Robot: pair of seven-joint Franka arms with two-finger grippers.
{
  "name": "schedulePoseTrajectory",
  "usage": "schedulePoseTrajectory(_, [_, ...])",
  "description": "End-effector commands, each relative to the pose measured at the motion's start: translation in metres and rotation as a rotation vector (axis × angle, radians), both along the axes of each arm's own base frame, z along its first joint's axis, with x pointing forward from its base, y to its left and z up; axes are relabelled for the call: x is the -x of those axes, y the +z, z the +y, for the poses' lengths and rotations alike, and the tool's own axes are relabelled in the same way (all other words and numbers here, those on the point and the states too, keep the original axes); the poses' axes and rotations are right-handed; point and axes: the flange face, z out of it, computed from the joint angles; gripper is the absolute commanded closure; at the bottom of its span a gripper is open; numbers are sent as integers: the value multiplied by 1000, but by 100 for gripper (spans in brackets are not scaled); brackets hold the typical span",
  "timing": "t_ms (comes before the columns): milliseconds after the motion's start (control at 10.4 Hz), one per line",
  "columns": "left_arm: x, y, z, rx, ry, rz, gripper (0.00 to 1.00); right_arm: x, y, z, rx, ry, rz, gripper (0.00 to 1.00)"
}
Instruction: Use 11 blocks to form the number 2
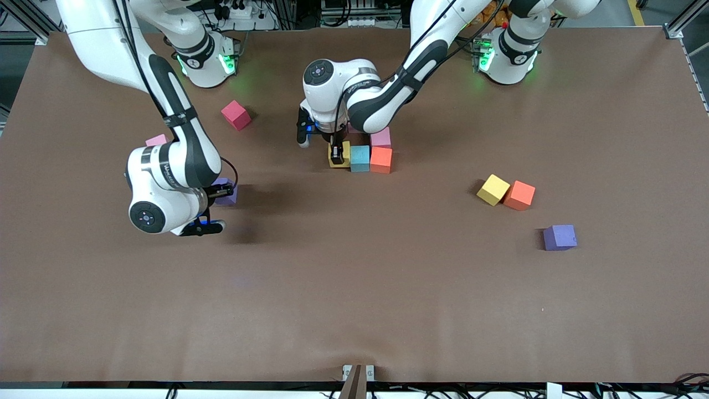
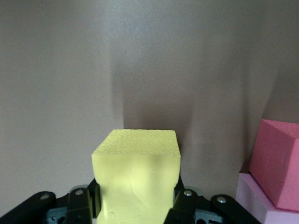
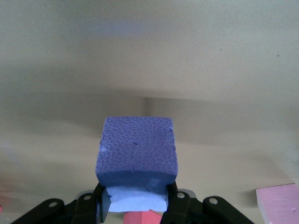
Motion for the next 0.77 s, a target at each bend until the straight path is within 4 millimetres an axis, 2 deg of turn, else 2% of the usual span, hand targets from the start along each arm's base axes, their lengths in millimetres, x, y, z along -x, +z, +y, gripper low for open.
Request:
schedulePoseTrajectory(0, [-3, -3, -8, 14, -32, -25, 59, -3, -1, 4, -2, -24, 16, 100])
schedulePoseTrajectory(193, [-8, -10, -5, 5, -33, -38, 60, -3, -4, 3, -1, -25, 20, 100])
schedulePoseTrajectory(675, [-7, -11, -6, 7, -49, -40, 59, -3, -3, 4, 0, -22, 20, 100])
